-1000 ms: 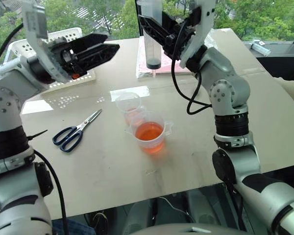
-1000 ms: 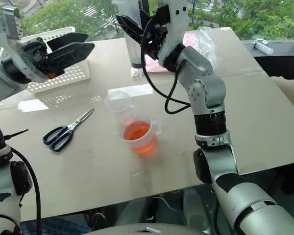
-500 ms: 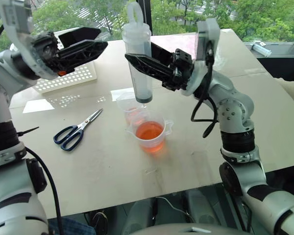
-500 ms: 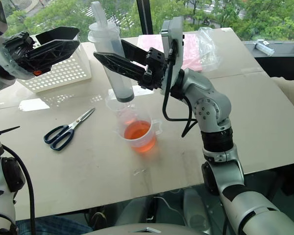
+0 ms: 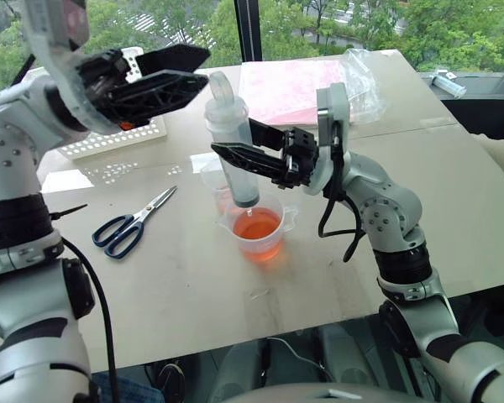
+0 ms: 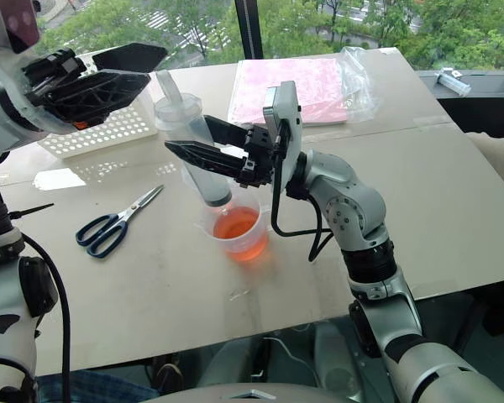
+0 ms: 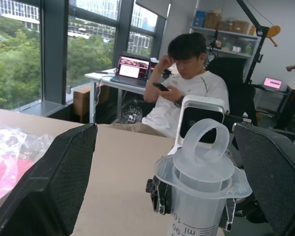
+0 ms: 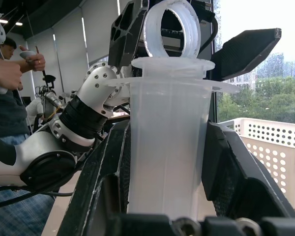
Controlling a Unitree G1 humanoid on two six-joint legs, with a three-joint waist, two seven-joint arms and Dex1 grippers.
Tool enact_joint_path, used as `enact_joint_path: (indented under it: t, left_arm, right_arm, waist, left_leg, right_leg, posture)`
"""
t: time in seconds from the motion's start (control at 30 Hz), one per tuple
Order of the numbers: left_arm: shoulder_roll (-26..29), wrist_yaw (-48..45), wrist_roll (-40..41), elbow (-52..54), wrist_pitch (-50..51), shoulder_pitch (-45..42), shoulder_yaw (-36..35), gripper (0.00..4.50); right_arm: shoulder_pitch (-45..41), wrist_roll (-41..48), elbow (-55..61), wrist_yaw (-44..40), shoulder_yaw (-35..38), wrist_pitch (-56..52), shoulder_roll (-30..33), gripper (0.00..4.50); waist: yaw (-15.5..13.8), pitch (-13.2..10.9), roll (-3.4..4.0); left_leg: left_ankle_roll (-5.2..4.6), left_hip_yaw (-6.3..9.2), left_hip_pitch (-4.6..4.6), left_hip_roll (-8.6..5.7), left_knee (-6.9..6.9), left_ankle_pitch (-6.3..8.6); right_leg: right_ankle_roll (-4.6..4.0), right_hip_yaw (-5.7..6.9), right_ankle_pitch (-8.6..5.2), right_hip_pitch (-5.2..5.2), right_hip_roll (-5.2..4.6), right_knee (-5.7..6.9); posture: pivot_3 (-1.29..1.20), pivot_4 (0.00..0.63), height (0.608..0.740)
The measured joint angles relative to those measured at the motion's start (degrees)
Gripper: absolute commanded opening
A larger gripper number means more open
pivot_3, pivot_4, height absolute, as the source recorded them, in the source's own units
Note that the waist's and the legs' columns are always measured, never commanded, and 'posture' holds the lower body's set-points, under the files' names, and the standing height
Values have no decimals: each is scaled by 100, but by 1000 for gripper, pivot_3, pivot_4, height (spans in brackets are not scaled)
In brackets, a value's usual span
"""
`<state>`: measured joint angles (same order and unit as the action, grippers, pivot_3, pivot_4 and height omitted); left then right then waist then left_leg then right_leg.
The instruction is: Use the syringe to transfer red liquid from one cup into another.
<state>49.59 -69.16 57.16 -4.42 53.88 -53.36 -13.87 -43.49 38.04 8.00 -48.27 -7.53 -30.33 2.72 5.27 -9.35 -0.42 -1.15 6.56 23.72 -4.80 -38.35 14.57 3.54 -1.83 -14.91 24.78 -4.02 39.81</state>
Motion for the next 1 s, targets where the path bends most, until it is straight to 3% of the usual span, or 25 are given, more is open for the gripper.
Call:
enact_joint_path:
  t: [0.3, 0.47, 0.5, 0.6, 0.63, 1.0]
  left_arm:
    - [-78, -342, -471, -66, -235, -97, 435, 4500]
    - [-164, -499, -486, -93, -248, -174, 444, 2167]
    - [-164, -521, -465, -82, -247, -174, 444, 1884]
    - [-149, -572, -411, -96, -252, -179, 334, 321]
    - [-120, -580, -412, -106, -256, -180, 297, 55]
    - [-56, -664, -528, -81, -227, -147, 328, 55]
  right_arm:
    - [134, -100, 0, -10, -68, 165, 21, 1538]
    - [165, -166, -38, 36, -54, 176, 30, 1538]
    - [188, -175, -44, 38, -52, 176, 32, 1538]
    - [264, -209, -70, 25, -69, 174, 60, 1538]
    - [274, -211, -72, 6, -71, 174, 65, 1538]
    - [293, -376, -83, -61, -104, 237, 74, 1538]
  waist:
    - [-13, 0, 0]
    - [-15, 0, 0]
    - [-14, 0, 0]
    - [0, 0, 0]
    - [2, 0, 0]
    - [-25, 0, 0]
  left_leg:
    - [0, 1, 1, 0, 0, 0]
    - [0, 0, 1, 0, 0, 0]
    - [0, 0, 1, 0, 0, 0]
    - [0, 0, 1, 1, 0, 0]
    - [0, 0, 1, 1, 0, 0]
    - [0, 0, 0, 0, -1, 0]
  right_leg:
    - [0, 2, 0, 0, 1, -1]
    - [0, 1, 0, 0, 0, -1]
    - [0, 1, 0, 0, 0, -1]
    - [0, 1, 0, 0, 1, -1]
    - [0, 0, 0, 0, 1, -1]
    - [0, 1, 0, 0, 1, -1]
  posture:
    - [0, 150, 740]
    - [0, 150, 740]
    - [0, 150, 740]
    - [0, 150, 740]
    - [0, 150, 740]
    - [0, 150, 740]
